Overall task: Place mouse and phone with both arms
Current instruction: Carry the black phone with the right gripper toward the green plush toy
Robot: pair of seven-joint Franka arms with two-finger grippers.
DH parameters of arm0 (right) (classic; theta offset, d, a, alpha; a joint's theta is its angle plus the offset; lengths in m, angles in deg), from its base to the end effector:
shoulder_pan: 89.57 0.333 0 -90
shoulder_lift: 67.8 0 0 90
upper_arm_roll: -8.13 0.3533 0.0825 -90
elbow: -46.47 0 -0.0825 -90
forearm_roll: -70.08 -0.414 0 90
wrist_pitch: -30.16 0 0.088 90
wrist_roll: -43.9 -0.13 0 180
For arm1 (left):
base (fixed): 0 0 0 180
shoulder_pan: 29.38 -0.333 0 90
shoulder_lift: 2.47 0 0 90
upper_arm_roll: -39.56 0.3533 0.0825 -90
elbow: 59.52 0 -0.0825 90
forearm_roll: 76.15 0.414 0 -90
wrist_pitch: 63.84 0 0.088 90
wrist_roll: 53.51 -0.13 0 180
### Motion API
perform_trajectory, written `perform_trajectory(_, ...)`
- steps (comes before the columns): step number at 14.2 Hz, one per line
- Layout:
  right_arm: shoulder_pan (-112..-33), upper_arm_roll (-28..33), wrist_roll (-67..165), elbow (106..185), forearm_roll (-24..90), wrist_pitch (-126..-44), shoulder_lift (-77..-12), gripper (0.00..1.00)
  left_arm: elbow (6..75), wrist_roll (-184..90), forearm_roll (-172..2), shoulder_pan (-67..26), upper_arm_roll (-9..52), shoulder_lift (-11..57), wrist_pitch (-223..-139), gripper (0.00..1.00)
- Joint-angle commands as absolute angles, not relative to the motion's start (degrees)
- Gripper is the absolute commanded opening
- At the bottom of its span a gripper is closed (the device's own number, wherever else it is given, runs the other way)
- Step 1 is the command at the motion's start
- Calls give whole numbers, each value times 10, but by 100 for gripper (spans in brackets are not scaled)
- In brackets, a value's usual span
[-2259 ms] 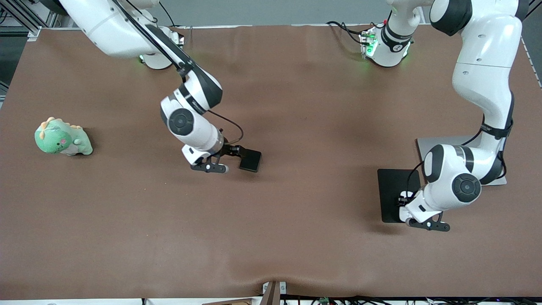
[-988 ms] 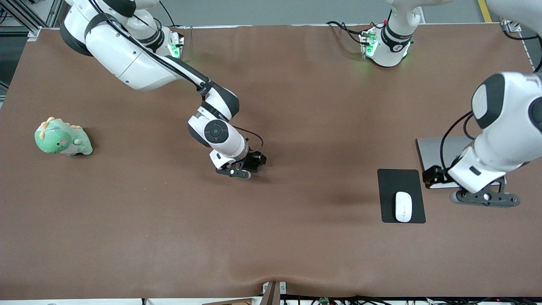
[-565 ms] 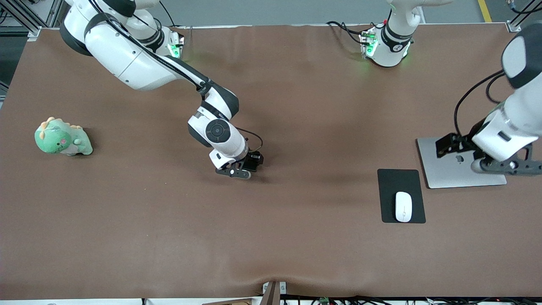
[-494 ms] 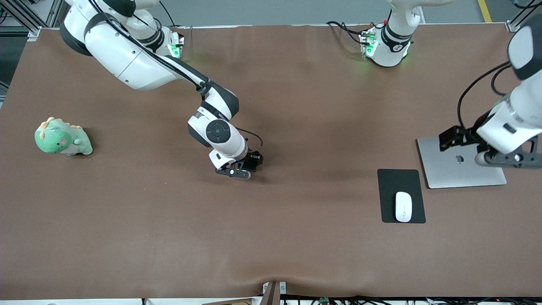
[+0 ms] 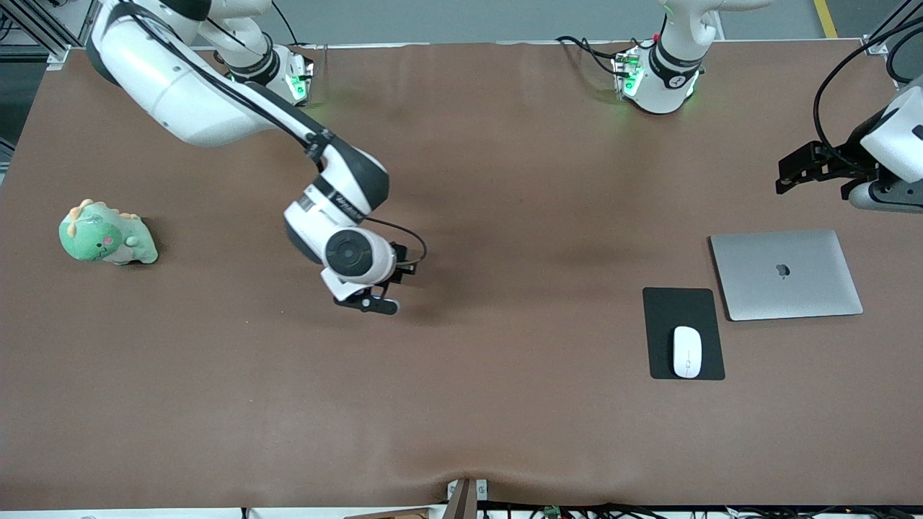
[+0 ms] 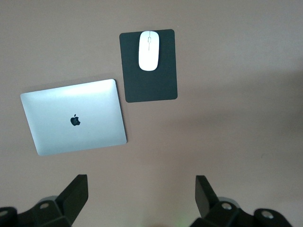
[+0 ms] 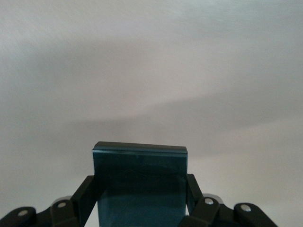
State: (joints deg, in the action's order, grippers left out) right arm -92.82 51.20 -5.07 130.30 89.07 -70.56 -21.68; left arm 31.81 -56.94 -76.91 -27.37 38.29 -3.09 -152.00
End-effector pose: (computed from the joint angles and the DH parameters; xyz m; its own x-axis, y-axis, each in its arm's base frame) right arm 0.6243 0.3529 0.2640 0.9264 -0.1334 -0.3520 -0.1179 -0.9909 0.0651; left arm 0.5747 -0.0348 0.6308 0.9921 -0.1172 -0.0436 -0.1166 -0.9931 0.0157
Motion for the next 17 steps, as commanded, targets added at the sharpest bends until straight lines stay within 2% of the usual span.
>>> perform_trajectory(1, -947, 452, 63, 1303, 783, -642, -301, 0, 329, -568, -778, -272, 380, -47, -1507, 100)
perform_trajectory(3, -933, 353, 176, 1321, 692, -615, -365, 0, 329, -568, -777, -274, 381, -49, -1503, 100)
perform_trajectory(5, -917, 279, 255, 1378, 679, -613, -422, 0, 308, -569, -773, -275, 386, -44, -1503, 100)
perform_trajectory(8, -907, 184, 390, 1469, 679, -640, -473, 0, 309, -573, -737, -274, 384, -27, -1505, 100)
perform_trajectory(10, -896, 130, 444, 1566, 679, -722, -514, 0, 305, -576, -736, -274, 383, -21, -1509, 100)
perform_trajectory(12, -893, 101, 458, 1647, 679, -807, -538, 0, 302, -577, -737, -273, 382, -22, -1510, 100)
perform_trajectory(17, -893, 51, 513, 1791, 678, -997, -549, 0, 300, -577, -736, -268, 381, -22, -1513, 100)
